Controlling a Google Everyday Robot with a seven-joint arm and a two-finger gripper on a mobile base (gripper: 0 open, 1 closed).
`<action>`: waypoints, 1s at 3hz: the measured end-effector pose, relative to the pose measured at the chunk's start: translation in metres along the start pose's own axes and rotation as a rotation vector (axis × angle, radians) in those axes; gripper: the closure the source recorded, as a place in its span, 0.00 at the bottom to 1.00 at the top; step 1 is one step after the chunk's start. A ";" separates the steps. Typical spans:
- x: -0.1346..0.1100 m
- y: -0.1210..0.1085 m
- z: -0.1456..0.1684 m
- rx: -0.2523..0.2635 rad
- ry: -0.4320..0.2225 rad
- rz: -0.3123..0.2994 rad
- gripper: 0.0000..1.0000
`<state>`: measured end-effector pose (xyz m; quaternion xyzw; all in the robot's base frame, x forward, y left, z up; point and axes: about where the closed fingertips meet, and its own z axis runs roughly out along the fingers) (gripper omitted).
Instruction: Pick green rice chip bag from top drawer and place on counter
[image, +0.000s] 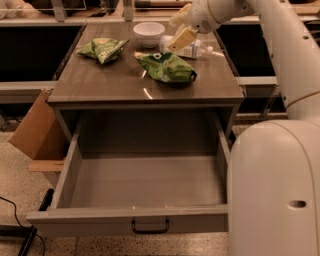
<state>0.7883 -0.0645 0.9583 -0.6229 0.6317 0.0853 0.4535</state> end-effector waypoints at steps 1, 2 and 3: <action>0.010 -0.005 0.013 -0.016 -0.035 -0.020 0.00; 0.031 -0.012 -0.014 0.019 -0.076 0.014 0.00; 0.054 -0.019 -0.064 0.089 -0.111 0.045 0.00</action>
Offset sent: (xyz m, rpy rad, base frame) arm 0.0079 -0.1119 0.0052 0.1488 -0.0370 -0.0514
